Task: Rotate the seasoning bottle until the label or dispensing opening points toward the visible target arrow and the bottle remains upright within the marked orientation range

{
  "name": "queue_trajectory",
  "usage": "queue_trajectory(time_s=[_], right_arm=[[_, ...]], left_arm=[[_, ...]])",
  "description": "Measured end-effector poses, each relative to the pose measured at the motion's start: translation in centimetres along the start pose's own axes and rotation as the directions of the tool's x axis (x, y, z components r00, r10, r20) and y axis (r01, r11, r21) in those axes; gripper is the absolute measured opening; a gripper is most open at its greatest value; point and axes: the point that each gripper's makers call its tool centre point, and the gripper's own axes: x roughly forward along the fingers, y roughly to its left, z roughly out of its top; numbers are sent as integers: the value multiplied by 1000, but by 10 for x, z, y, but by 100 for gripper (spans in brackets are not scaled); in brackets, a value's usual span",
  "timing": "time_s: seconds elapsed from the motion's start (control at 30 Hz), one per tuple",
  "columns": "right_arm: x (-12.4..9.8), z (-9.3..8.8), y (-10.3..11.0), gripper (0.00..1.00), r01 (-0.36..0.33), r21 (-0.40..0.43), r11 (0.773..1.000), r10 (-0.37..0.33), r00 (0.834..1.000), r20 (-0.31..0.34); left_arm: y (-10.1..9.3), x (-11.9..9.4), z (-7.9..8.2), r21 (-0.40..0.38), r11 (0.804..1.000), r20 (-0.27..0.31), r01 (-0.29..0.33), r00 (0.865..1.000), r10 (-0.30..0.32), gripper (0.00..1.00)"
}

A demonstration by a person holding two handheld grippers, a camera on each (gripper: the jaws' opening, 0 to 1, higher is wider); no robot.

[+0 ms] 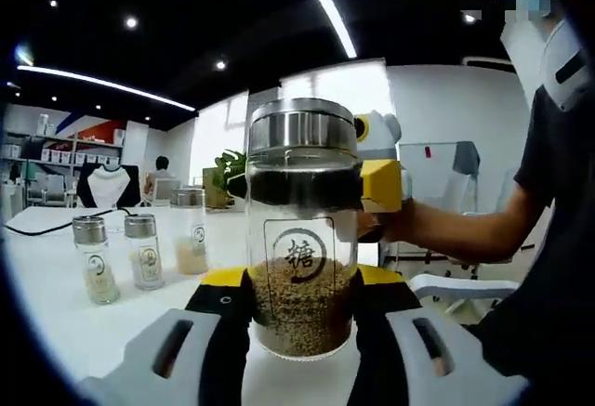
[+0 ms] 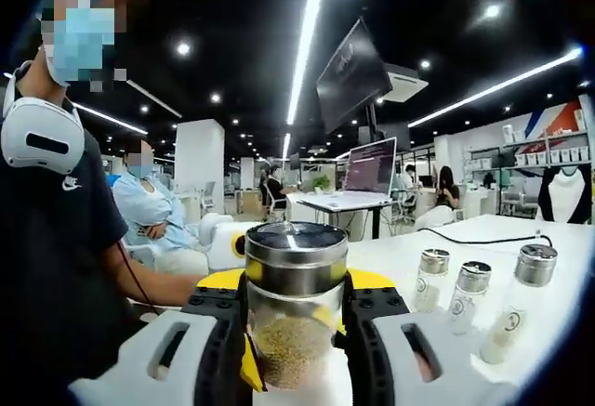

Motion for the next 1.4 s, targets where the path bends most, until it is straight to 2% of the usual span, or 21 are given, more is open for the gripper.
queue_trajectory(time_s=[0.1,0.23,0.37,0.57,0.87,1.0,1.23,1.33,1.4], right_arm=[[0,-2,2,37,-18,-3,1000,18,1000,-6],[-1,-2,0,38,-9,9,1000,9,1000,5],[0,0,-5,38,44,5,999,-44,998,35],[6,-3,-12,38,121,-31,992,-121,993,9],[10,-4,-21,39,226,-57,972,-226,974,14],[10,-3,-29,39,297,-48,954,-296,955,36],[11,-5,-39,38,396,-81,915,-396,918,20],[10,-6,-46,37,451,-94,888,-453,892,5],[10,-6,-49,37,474,-99,875,-476,879,5]], left_arm=[[-3,0,-3,3,1000,-18,13,1000,-13,45],[-1,1,-3,9,1000,-35,-6,999,7,45],[6,3,-1,20,998,-41,-66,997,67,45],[16,3,-6,47,990,-61,-131,989,134,45],[28,2,-6,100,972,-66,-211,974,218,44],[32,3,-6,85,966,-57,-243,967,248,44],[44,2,-8,96,941,-58,-325,942,331,44],[52,-1,-9,105,919,-61,-380,920,387,44],[55,-2,-9,99,911,-59,-401,911,407,44]])
